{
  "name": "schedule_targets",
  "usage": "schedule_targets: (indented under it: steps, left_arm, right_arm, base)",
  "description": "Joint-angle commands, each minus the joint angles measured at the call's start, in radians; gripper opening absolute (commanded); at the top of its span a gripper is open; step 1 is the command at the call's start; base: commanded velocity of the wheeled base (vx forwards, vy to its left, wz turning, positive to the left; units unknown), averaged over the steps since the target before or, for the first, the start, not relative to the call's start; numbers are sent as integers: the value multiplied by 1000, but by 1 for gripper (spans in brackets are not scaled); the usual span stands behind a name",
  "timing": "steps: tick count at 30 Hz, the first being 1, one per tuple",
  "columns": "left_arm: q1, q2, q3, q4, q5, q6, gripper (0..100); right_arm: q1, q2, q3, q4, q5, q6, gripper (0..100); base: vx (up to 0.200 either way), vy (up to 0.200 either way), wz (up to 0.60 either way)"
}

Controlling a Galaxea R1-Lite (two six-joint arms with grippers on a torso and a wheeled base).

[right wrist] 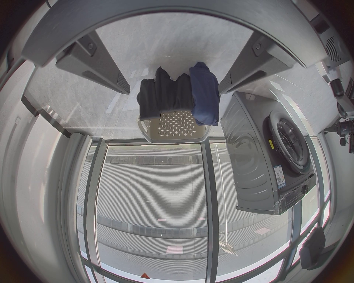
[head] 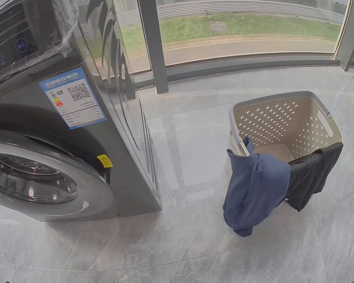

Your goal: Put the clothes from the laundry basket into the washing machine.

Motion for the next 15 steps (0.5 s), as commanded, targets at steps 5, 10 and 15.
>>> schedule_targets:
  steps: [5,10,15]
  left_arm:
    - [0,-12,16,0,1,-1,100]
    - [0,-12,16,0,1,-1,100]
    - [0,-12,16,0,1,-1,100]
  right_arm:
    - [0,-16,16,0,0,-1,100]
    - [0,-16,16,0,0,-1,100]
    - [0,-16,16,0,0,1,100]
  base:
    - [0,200,0]
    - [0,200,0]
    - [0,200,0]
